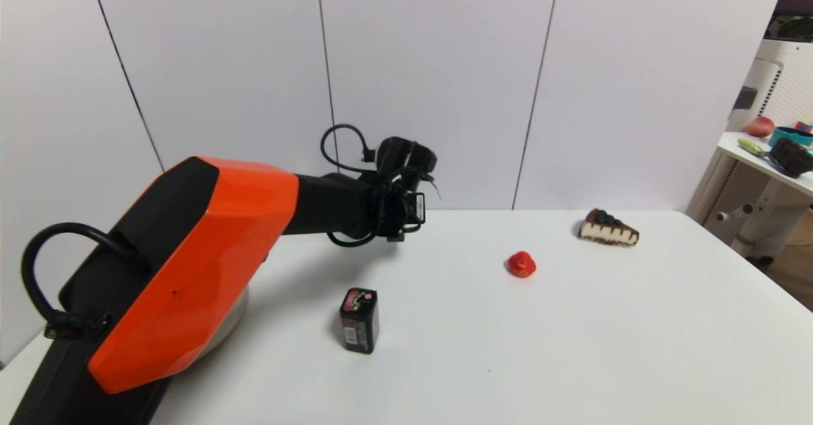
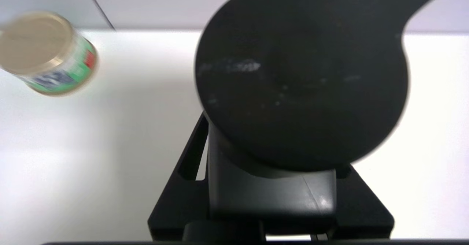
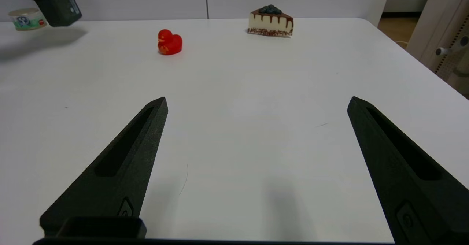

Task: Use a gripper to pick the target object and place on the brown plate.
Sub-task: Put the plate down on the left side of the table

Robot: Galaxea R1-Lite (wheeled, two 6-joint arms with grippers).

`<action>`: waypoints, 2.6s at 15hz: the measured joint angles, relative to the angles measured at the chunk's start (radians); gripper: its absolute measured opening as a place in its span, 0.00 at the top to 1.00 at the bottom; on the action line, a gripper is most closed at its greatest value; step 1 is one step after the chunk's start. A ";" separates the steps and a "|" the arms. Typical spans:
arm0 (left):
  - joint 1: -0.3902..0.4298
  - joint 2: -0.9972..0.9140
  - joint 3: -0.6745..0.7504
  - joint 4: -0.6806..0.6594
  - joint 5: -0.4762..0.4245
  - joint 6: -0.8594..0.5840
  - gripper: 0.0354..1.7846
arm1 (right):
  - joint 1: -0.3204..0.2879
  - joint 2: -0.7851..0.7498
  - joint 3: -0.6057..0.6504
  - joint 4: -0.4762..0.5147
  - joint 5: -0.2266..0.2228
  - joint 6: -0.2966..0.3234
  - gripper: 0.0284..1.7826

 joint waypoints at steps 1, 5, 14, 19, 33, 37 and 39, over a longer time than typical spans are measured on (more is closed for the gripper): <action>0.002 -0.043 0.023 0.000 0.000 0.008 0.66 | 0.000 0.000 0.000 0.000 0.000 0.000 0.05; 0.044 -0.287 0.148 0.029 -0.001 0.109 0.66 | 0.000 0.000 0.000 0.000 0.000 0.000 0.05; 0.427 -0.786 0.485 0.360 -0.129 0.229 0.66 | 0.000 0.000 0.000 0.000 0.000 0.000 0.05; 0.524 -0.874 0.737 0.307 -0.196 0.222 0.66 | 0.000 0.000 0.000 0.000 0.000 0.000 0.05; 0.577 -0.716 1.123 -0.274 -0.199 0.216 0.66 | 0.000 0.000 0.000 0.001 0.000 0.000 0.05; 0.577 -0.708 1.133 -0.276 -0.199 0.221 0.44 | 0.000 0.000 0.000 0.000 0.000 0.000 0.05; 0.577 -0.715 1.133 -0.276 -0.200 0.224 0.34 | 0.000 0.000 0.000 0.000 0.000 0.000 0.05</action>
